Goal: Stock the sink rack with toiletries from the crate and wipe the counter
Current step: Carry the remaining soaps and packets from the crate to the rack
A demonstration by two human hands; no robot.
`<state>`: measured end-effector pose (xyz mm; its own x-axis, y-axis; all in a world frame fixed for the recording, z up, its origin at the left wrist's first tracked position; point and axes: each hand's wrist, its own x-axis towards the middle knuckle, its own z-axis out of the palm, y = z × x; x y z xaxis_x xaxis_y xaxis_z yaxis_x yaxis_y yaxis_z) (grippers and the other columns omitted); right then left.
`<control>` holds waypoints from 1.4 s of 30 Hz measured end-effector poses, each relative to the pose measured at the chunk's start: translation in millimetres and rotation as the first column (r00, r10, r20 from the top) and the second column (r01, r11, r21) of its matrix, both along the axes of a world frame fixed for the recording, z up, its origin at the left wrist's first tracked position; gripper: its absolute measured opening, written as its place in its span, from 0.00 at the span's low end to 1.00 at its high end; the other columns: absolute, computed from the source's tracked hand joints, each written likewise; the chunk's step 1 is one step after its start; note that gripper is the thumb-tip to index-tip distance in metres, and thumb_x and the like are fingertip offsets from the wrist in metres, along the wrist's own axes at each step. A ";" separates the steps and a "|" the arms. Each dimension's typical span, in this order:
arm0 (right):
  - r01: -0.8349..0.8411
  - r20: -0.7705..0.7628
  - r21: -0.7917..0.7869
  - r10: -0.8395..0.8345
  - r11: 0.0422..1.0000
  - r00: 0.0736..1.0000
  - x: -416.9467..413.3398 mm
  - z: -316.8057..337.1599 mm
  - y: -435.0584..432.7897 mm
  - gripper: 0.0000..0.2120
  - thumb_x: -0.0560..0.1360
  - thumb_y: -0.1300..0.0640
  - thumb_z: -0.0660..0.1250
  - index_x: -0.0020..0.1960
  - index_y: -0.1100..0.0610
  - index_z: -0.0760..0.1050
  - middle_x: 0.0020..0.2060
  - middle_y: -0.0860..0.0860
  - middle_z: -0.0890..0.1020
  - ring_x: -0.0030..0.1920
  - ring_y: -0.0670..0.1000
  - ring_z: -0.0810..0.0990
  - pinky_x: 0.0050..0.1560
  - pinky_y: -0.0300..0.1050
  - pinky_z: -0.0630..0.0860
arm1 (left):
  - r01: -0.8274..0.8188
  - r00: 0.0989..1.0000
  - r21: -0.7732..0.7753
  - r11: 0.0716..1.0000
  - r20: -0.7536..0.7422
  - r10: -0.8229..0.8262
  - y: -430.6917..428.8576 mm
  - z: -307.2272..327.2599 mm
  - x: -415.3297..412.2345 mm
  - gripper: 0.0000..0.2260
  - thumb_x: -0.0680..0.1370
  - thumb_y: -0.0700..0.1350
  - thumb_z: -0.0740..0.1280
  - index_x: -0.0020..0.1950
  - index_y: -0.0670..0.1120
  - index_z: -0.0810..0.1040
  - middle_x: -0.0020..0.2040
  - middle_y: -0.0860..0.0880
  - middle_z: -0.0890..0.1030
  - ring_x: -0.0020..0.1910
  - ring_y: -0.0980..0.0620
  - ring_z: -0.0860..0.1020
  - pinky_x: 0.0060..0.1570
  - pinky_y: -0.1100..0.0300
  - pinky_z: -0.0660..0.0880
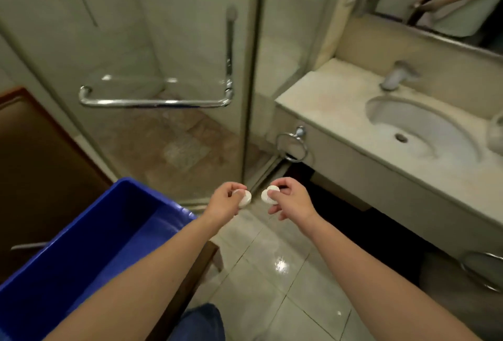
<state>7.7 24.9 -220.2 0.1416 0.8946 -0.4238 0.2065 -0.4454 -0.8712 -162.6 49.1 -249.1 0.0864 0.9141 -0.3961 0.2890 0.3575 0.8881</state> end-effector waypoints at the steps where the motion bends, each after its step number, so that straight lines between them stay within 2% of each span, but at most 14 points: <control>1: 0.039 0.000 0.023 -0.039 0.999 0.999 12.5 6.9 -4.2 0.05 0.77 0.62 0.66 0.52 0.56 0.74 0.43 0.55 0.84 0.30 0.52 0.81 0.25 0.40 0.70 | 0.024 1.000 0.006 1.000 0.010 -0.024 0.7 7.7 11.9 0.07 0.81 0.43 0.61 0.55 0.46 0.77 0.43 0.48 0.77 0.31 0.54 0.72 0.29 0.64 0.69; 5: 0.158 -0.012 0.095 -0.158 0.983 0.987 56.3 35.0 -18.2 0.09 0.78 0.62 0.64 0.57 0.56 0.74 0.47 0.56 0.83 0.35 0.54 0.82 0.27 0.41 0.72 | 0.132 0.988 0.077 0.988 0.068 -0.138 5.8 38.6 57.7 0.07 0.82 0.41 0.59 0.54 0.45 0.76 0.38 0.48 0.76 0.27 0.55 0.70 0.25 0.65 0.68; 10: 0.242 -0.009 0.191 -0.245 0.951 0.969 102.9 61.1 -30.8 0.12 0.79 0.63 0.62 0.60 0.53 0.74 0.51 0.53 0.82 0.35 0.49 0.82 0.31 0.40 0.75 | 0.254 0.959 0.155 0.955 0.088 -0.269 14.7 69.7 113.7 0.08 0.82 0.40 0.58 0.56 0.46 0.76 0.38 0.49 0.76 0.25 0.57 0.72 0.24 0.67 0.68; 16: 0.309 0.000 0.229 -0.317 0.923 0.948 148.3 84.6 -37.2 0.15 0.79 0.66 0.56 0.57 0.49 0.71 0.53 0.51 0.79 0.37 0.49 0.81 0.32 0.40 0.75 | 0.316 0.906 0.047 0.948 0.283 -0.316 17.6 104.2 171.6 0.09 0.81 0.39 0.59 0.58 0.47 0.75 0.39 0.48 0.76 0.29 0.56 0.72 0.26 0.66 0.69; 21: 0.334 0.027 0.266 -0.354 0.904 0.935 184.8 103.2 -44.6 0.14 0.78 0.67 0.58 0.55 0.49 0.69 0.51 0.52 0.79 0.37 0.50 0.84 0.36 0.43 0.76 | 0.378 0.842 0.026 0.925 0.406 -0.356 15.7 126.7 216.9 0.09 0.81 0.37 0.60 0.58 0.46 0.74 0.38 0.47 0.75 0.29 0.55 0.71 0.27 0.65 0.70; 30: 0.463 0.013 0.357 -0.500 0.811 0.866 255.8 122.4 -67.6 0.12 0.78 0.66 0.59 0.55 0.50 0.70 0.53 0.55 0.79 0.39 0.51 0.85 0.37 0.42 0.76 | 0.421 0.835 0.220 0.880 0.285 -0.471 15.0 138.9 289.6 0.09 0.79 0.39 0.63 0.59 0.45 0.76 0.41 0.45 0.75 0.31 0.53 0.72 0.31 0.62 0.74; 35: 0.528 -0.021 0.389 -0.566 0.755 0.824 294.0 131.6 -67.8 0.12 0.78 0.66 0.59 0.54 0.50 0.71 0.51 0.52 0.79 0.38 0.50 0.85 0.39 0.43 0.78 | 0.490 0.798 0.286 0.824 0.235 -0.555 21.7 145.6 331.2 0.08 0.80 0.41 0.64 0.57 0.48 0.78 0.42 0.45 0.77 0.32 0.53 0.73 0.38 0.59 0.77; 42: 0.608 -0.044 0.412 -0.652 0.678 0.757 356.9 135.3 -53.5 0.12 0.78 0.66 0.60 0.56 0.52 0.71 0.52 0.53 0.79 0.37 0.50 0.85 0.39 0.43 0.78 | 0.573 0.743 0.347 0.742 0.161 -0.649 54.1 154.7 410.1 0.10 0.80 0.42 0.64 0.60 0.48 0.77 0.43 0.45 0.77 0.33 0.52 0.74 0.38 0.60 0.78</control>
